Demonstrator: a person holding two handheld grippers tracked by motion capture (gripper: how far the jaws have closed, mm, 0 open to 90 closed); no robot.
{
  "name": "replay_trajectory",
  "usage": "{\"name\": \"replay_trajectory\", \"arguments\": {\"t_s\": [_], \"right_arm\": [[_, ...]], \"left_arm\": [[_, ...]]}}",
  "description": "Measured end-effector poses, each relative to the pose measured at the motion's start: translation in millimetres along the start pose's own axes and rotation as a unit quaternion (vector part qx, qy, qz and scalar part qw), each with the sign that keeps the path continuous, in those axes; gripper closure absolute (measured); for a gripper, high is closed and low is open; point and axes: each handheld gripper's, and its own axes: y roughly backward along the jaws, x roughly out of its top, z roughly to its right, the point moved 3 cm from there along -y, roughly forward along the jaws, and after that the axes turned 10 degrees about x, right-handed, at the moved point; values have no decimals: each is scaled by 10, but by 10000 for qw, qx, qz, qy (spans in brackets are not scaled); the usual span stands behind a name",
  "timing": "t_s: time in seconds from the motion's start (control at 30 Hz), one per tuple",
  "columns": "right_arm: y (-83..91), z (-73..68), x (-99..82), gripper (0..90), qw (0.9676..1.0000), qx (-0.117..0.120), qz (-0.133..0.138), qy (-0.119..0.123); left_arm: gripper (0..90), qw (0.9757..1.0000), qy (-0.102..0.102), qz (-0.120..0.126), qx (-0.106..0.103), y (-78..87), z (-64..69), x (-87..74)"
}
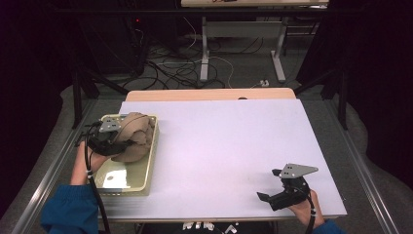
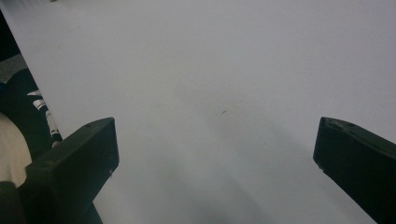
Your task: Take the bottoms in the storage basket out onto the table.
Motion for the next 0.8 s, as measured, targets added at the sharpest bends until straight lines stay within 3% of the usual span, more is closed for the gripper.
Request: {"name": "replay_trajectory", "arguments": {"t_s": [0.53, 0.8], "right_arm": [[0, 1, 4, 0, 10000, -4, -84, -6], [-17, 15, 9, 0, 10000, -15, 28, 48]], "left_arm": [[582, 9996, 32, 265, -52, 156, -36, 47], [582, 9989, 108, 436, -121, 210, -46, 75]]}}
